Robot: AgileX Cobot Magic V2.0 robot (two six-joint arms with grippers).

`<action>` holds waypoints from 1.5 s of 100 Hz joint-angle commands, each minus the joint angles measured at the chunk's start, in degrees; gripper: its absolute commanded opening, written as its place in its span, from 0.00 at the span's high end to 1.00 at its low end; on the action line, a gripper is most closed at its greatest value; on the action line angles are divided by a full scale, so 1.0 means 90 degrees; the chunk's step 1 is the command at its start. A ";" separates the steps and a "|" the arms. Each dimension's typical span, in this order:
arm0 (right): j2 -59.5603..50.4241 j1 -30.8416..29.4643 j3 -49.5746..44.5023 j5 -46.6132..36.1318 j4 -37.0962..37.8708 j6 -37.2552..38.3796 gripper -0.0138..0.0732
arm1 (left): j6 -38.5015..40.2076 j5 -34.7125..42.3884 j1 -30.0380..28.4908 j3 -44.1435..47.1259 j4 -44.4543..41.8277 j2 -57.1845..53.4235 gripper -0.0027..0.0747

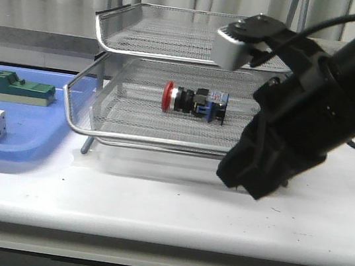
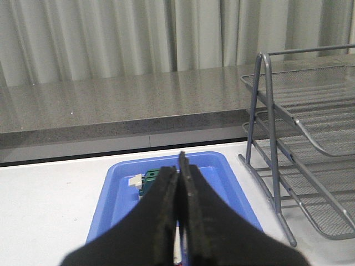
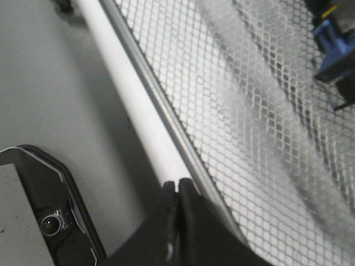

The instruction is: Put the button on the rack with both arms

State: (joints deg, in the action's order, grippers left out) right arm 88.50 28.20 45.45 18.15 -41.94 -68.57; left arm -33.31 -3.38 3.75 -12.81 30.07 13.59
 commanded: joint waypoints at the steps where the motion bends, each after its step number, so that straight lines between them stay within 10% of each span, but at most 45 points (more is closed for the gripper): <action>1: 0.0015 -0.0228 0.0530 -0.0405 0.0011 -0.0055 0.92 | 0.0080 0.0438 -0.0014 -0.0170 0.0084 0.0050 0.99; 88: -0.0616 -0.0605 0.1361 0.1216 0.0191 0.1156 0.91 | 0.0080 0.0438 -0.0014 -0.0170 0.0084 0.0050 0.99; 150: -0.4228 -0.2917 -0.0550 0.1240 0.0191 0.2218 0.91 | 0.0080 0.0438 -0.0014 -0.0170 0.0084 0.0050 0.99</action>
State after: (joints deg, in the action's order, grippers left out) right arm 55.61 3.88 41.19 30.84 -39.20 -50.56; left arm -33.26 -3.38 3.75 -12.81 30.07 13.59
